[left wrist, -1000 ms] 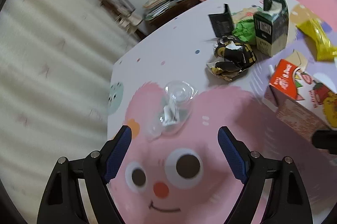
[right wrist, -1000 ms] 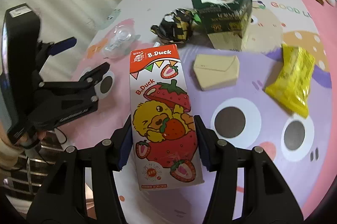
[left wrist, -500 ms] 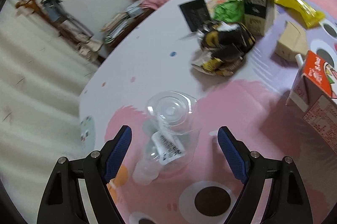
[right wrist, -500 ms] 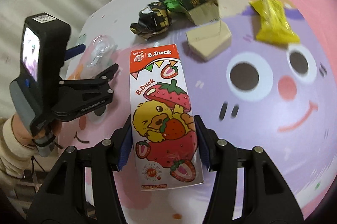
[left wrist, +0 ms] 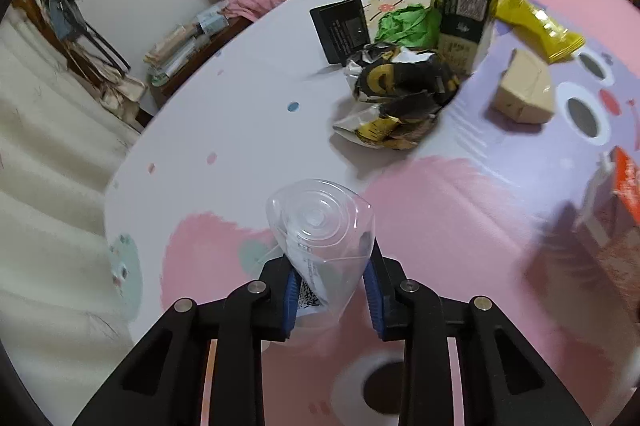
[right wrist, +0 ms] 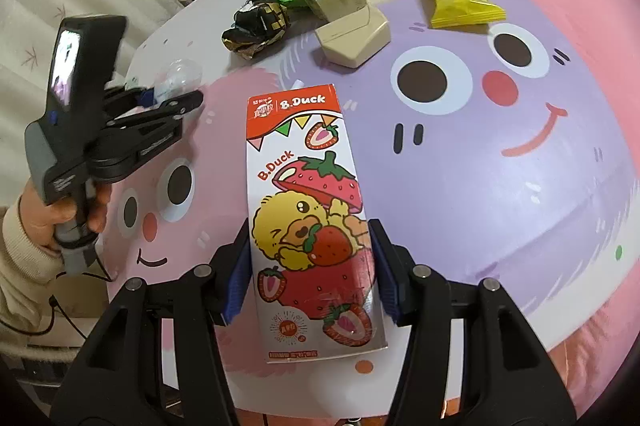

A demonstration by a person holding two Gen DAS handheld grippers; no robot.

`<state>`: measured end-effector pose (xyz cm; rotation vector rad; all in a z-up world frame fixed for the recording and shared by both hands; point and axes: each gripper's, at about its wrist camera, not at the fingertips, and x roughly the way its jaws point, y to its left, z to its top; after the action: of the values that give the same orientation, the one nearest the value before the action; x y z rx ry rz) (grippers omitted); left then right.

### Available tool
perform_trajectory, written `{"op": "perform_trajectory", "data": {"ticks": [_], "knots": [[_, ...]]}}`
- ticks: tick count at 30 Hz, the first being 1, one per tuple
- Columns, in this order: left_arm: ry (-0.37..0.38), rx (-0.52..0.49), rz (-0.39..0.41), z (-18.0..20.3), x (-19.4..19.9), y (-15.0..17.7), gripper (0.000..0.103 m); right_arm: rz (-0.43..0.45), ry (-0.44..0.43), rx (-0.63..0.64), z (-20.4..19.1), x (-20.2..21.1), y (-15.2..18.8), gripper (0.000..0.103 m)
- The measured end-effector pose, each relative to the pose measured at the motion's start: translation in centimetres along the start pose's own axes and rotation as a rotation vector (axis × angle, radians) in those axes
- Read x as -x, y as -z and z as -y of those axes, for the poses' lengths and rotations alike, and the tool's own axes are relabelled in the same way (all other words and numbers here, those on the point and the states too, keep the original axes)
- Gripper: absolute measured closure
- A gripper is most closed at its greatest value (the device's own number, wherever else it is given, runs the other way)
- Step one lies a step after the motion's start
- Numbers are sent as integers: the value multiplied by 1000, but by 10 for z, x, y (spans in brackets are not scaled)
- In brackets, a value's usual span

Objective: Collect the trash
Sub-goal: 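Grasp the B.Duck juice box with the right tool while the left tool grasps the clear plastic cup, then carry the juice box and plastic cup over the blue bin and release both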

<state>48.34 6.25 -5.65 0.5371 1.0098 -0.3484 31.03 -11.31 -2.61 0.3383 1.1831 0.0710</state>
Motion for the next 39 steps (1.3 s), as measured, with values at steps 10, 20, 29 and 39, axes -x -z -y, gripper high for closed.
{"op": "perform_trajectory", "data": {"ticks": [10, 20, 29, 39], "knots": [[133, 143, 24, 27, 90, 43, 75, 24, -23, 49, -5, 28, 12, 53], [153, 270, 50, 116, 194, 111, 75, 24, -79, 180, 5, 71, 56, 53], [139, 372, 35, 205, 251, 162, 75, 12, -127, 243, 53, 118, 130, 53], [149, 412, -3, 299, 278, 197, 75, -6, -164, 217, 124, 149, 196, 53]]}}
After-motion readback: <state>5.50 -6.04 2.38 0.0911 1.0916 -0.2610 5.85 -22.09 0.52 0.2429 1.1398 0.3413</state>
